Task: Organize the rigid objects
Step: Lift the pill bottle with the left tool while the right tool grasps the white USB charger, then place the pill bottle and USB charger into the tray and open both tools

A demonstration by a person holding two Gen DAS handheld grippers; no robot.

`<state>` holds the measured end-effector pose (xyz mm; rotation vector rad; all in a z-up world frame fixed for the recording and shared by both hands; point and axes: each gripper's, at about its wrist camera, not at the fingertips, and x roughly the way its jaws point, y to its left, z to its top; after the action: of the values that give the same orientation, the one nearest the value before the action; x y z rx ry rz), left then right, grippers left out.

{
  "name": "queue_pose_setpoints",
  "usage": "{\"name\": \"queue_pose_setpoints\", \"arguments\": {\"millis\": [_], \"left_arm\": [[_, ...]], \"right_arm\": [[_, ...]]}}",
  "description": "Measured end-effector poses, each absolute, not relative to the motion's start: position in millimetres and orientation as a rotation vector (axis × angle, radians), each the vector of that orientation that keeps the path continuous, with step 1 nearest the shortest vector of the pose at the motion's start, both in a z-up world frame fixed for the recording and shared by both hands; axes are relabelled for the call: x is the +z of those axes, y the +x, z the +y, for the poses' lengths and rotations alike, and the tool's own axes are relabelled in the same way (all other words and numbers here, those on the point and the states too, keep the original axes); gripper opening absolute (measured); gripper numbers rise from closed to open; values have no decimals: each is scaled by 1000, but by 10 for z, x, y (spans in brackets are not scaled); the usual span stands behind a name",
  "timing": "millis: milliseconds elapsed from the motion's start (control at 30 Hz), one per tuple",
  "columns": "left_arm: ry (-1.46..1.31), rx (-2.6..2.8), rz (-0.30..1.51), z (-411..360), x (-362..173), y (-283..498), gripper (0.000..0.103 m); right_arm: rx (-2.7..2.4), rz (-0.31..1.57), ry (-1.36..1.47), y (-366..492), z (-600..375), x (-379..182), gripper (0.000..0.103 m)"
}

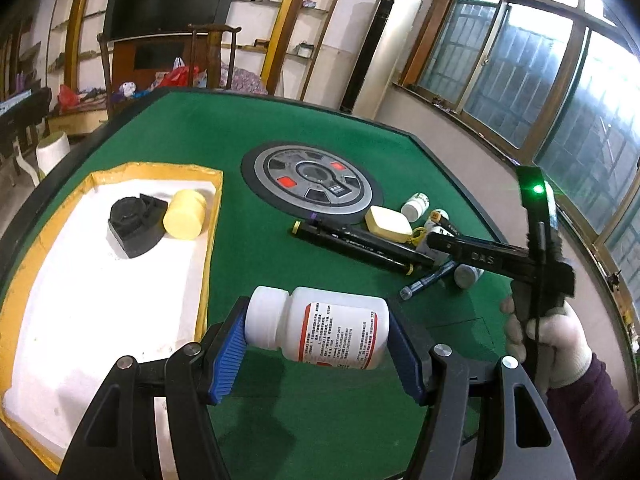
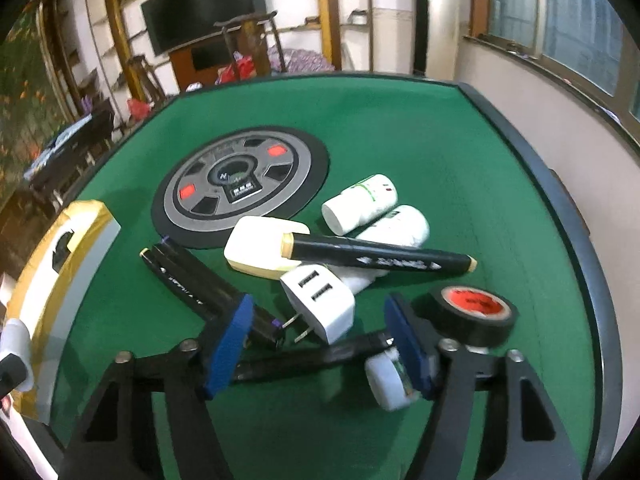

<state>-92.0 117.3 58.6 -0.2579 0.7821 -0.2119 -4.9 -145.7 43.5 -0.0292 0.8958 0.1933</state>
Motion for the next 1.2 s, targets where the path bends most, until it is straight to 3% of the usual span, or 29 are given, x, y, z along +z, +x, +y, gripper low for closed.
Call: {"name": "queue_pose_setpoints", "arguments": {"millis": [100,300,733,1200], "left_arm": [[-258,-205,783,1192,573,-922,68],[-283,-181,775,1345,595,-948,68],[-285,4,762,2432,765,-856,68],[-289,133,938,3030,209,131,69]], "right_arm": [[208,924,-37,63,-1425,323,41],[229,915,13,-31,-1487,333,28],[400,794,53,-521,-972,1020,28],[683,892,-35,-585,803,933,28]]}}
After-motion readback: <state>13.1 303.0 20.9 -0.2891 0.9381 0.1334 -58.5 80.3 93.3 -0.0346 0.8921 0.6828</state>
